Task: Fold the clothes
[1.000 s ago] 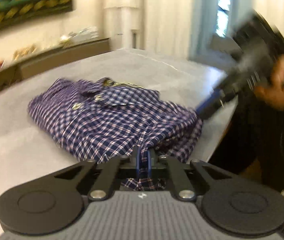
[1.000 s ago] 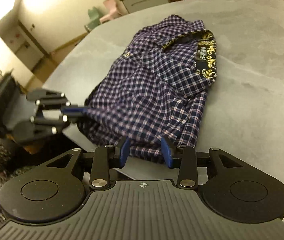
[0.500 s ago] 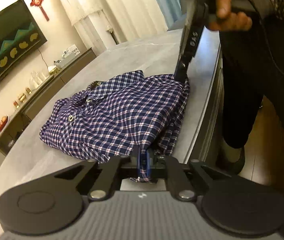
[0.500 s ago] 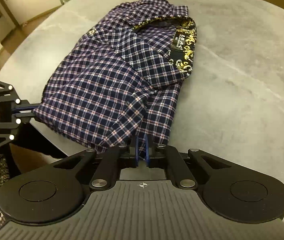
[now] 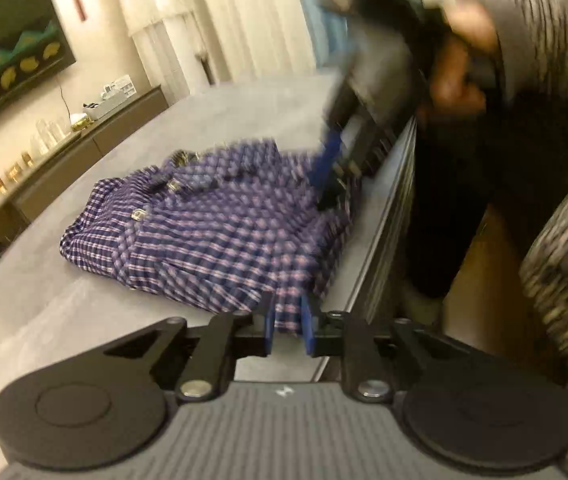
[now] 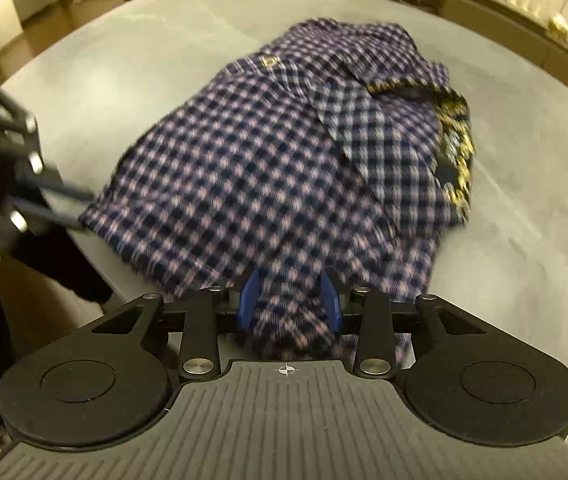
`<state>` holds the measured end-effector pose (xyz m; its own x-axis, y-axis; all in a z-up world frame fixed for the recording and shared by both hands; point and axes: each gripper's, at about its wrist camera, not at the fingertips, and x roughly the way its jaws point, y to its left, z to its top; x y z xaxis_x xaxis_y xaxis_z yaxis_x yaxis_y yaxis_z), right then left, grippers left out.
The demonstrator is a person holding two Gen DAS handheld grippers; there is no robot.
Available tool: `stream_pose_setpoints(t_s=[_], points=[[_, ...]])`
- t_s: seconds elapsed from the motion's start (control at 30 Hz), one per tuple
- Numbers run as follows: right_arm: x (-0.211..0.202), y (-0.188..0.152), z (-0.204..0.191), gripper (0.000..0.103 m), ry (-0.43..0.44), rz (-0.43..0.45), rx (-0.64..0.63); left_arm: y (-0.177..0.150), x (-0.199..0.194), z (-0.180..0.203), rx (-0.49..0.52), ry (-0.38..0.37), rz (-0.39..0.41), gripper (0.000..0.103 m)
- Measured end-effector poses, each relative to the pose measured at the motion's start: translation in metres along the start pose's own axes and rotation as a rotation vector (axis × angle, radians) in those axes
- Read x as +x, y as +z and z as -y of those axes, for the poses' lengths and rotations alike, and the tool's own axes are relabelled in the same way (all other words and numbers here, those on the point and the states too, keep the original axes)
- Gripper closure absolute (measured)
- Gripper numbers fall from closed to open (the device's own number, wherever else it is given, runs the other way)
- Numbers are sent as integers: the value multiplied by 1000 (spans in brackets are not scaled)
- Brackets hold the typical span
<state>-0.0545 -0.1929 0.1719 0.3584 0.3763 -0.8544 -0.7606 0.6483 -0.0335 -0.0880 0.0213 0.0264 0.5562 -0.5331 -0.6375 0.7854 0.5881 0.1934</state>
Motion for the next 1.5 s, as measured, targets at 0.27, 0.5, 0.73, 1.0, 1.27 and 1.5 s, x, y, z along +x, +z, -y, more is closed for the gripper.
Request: stream_pose_setpoints(t_s=[0.27, 0.5, 0.73, 1.0, 1.27, 1.5], points=[[61, 24, 86, 61, -267, -91, -65, 40, -11, -54, -58, 87, 89, 79], [99, 40, 177, 77, -796, 103, 199, 73, 49, -60, -65, 145, 71, 69], [145, 45, 152, 74, -189, 215, 307, 105, 160, -56, -21, 222, 22, 64], [202, 45, 178, 59, -201, 89, 308, 67, 178, -90, -188, 287, -103, 62], [245, 87, 192, 59, -92, 101, 88, 41, 143, -113, -266, 413, -193, 61], [254, 87, 177, 59, -15, 134, 83, 35, 103, -159, -417, 514, -151, 61]])
